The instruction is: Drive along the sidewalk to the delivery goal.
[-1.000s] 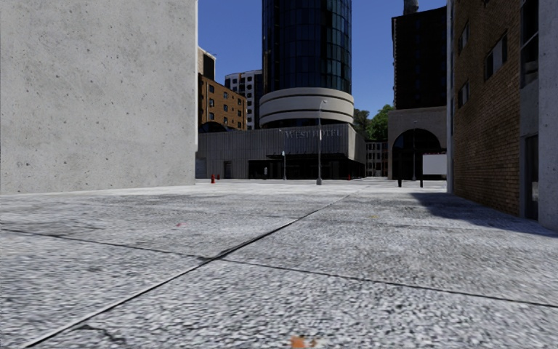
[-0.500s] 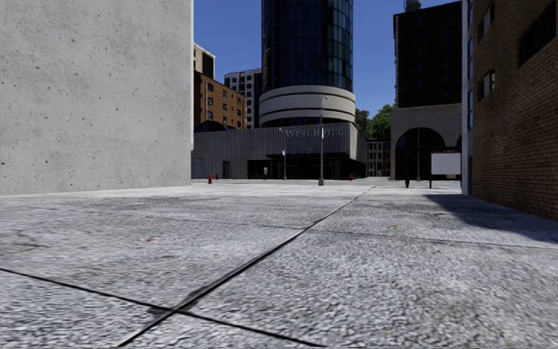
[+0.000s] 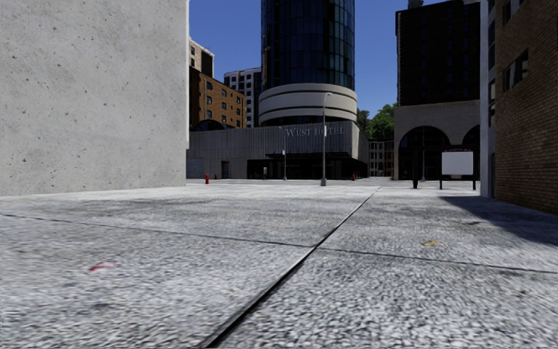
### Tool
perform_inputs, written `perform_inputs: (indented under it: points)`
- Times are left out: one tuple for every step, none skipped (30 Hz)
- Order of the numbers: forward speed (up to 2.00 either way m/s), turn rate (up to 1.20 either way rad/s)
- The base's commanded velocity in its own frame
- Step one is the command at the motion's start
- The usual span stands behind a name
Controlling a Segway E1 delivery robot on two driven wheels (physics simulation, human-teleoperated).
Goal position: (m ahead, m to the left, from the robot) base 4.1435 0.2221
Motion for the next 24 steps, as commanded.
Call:
perform_inputs:
  points:
    - [2.0,0.0]
    - [2.0,0.0]
    - [2.0,0.0]
    - [2.0,0.0]
    - [2.0,0.0]
    - [2.0,0.0]
    - [2.0,0.0]
    - [2.0,0.0]
    - [2.0,0.0]
    - [2.0,0.0]
    - [2.0,0.0]
    - [2.0,0.0]
    - [2.0,0.0]
    - [2.0,0.0]
    - [2.0,0.0]
    - [2.0,0.0]
    - [2.0,0.0]
    - [2.0,0.0]
    - [2.0,0.0]
    - [2.0,0.0]
    - [2.0,0.0]
    - [2.0,0.0]
    - [2.0,0.0]
    - [2.0,0.0]
